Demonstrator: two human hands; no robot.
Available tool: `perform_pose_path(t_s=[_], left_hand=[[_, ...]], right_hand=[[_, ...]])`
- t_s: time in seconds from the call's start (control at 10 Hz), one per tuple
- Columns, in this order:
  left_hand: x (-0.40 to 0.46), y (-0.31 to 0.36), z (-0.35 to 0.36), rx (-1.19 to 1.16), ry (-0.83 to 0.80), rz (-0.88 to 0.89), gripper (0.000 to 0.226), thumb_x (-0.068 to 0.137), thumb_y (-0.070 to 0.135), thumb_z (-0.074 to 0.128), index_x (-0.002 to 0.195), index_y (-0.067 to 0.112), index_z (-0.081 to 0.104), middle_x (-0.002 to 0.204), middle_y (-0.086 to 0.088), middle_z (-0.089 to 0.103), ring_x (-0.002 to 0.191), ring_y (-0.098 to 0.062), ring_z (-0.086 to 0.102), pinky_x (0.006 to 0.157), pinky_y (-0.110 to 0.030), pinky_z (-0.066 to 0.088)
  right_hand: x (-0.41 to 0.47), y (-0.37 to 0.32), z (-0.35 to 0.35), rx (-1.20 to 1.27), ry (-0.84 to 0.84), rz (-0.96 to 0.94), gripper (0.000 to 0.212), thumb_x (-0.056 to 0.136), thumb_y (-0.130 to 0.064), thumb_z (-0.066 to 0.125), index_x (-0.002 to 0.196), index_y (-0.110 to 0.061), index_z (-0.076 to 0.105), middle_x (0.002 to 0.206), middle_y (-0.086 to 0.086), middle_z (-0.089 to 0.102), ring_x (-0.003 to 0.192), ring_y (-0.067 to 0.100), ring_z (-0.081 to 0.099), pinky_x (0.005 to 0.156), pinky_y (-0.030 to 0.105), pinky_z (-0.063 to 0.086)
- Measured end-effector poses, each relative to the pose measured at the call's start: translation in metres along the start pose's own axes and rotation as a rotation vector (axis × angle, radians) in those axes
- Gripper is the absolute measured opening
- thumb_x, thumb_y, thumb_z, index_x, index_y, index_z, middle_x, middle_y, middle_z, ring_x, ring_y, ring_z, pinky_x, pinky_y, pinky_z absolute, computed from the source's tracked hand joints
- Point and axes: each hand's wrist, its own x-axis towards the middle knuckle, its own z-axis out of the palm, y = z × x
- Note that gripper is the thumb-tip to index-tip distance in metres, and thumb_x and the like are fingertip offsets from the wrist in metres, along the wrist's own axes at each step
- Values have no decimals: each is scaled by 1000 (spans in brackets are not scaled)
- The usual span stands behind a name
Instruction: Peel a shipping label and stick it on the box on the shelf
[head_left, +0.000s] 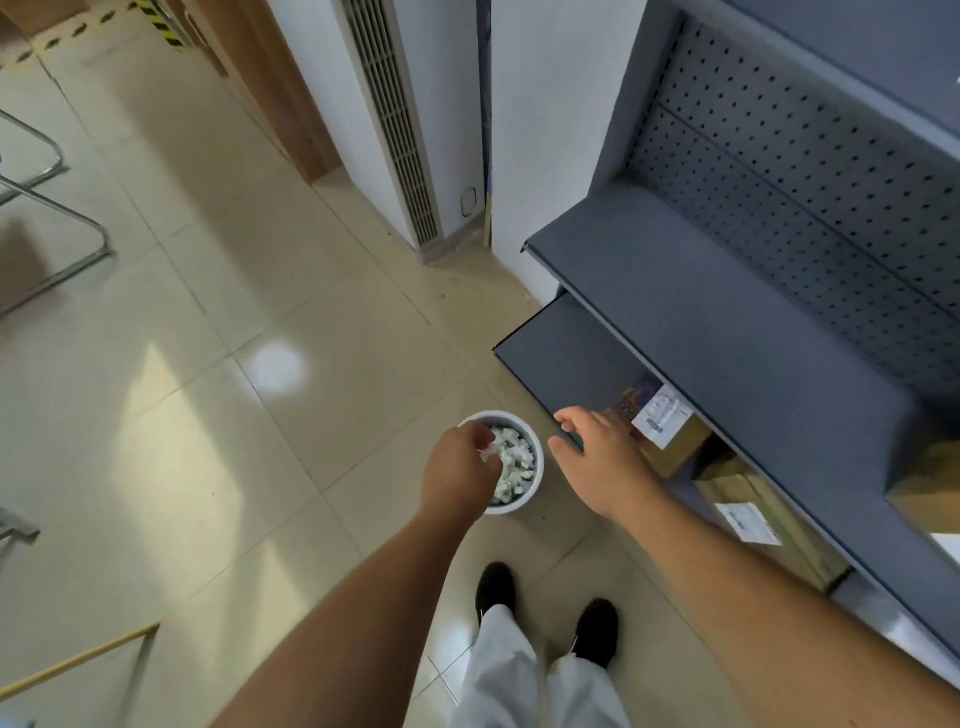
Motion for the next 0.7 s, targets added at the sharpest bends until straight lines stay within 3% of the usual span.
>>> perform_pose_path(t_s=[0.1, 0.4, 0.7], left_hand=[[6, -3, 2, 13, -20, 12, 31, 85, 18, 65, 116, 20, 68, 115, 0, 70, 100, -20, 66, 83, -33, 54], [12, -20, 1, 38, -42, -2, 31, 83, 28, 65, 114, 27, 67, 115, 3, 67, 100, -18, 66, 85, -40, 58], [14, -7, -17, 58, -11, 30, 33, 85, 43, 64, 114, 27, 65, 112, 5, 63, 96, -15, 64, 75, -30, 52]], right_hand=[[6, -4, 5, 20, 8, -10, 35, 102, -33, 53, 135, -20, 56, 128, 1, 60, 102, 13, 50, 74, 22, 39], [11, -1, 21, 66, -19, 5, 39, 99, -36, 57, 135, -22, 55, 133, 0, 59, 115, 19, 58, 86, 32, 51], [8, -12, 3, 121, 3, 1, 43, 95, -38, 64, 135, -24, 54, 132, 0, 59, 115, 18, 56, 85, 28, 48]])
